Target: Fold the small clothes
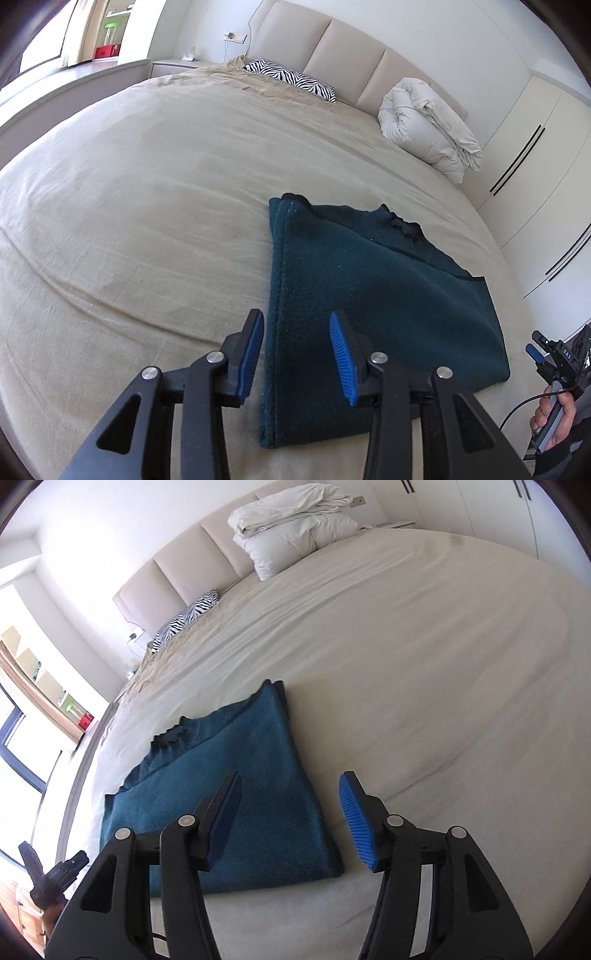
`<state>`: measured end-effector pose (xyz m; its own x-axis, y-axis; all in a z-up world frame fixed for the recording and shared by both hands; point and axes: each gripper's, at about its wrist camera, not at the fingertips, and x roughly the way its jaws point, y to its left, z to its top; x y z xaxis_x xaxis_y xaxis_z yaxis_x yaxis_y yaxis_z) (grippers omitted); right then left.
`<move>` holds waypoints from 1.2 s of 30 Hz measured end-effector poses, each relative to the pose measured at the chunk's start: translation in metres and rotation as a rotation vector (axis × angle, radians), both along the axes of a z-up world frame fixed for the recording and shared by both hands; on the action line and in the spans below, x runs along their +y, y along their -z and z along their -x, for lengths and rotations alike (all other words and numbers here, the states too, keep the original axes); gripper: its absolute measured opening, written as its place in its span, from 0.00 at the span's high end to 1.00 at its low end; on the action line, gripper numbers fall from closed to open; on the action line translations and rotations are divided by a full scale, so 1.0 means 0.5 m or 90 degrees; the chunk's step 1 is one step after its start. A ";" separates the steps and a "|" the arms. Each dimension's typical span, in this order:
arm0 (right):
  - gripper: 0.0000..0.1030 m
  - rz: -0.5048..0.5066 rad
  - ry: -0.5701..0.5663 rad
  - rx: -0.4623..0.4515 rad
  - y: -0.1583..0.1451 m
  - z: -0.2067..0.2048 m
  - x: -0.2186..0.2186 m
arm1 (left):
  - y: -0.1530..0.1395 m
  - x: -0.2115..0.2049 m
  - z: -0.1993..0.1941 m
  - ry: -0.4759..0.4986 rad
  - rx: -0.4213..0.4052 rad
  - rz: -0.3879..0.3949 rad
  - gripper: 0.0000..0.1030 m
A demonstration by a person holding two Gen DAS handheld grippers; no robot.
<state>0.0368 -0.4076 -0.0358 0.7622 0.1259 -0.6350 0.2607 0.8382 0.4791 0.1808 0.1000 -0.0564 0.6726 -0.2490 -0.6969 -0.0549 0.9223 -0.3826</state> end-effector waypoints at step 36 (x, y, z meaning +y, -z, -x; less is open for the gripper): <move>0.66 -0.303 0.028 -0.043 0.097 -0.175 -0.007 | 0.033 -0.181 -0.098 0.092 0.011 -0.143 0.43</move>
<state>0.1242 -0.4112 -0.0841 0.8110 0.3569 -0.4635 0.2459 0.5109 0.8237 0.2298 0.0093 -0.0727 0.6289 -0.1800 -0.7563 0.0792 0.9826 -0.1680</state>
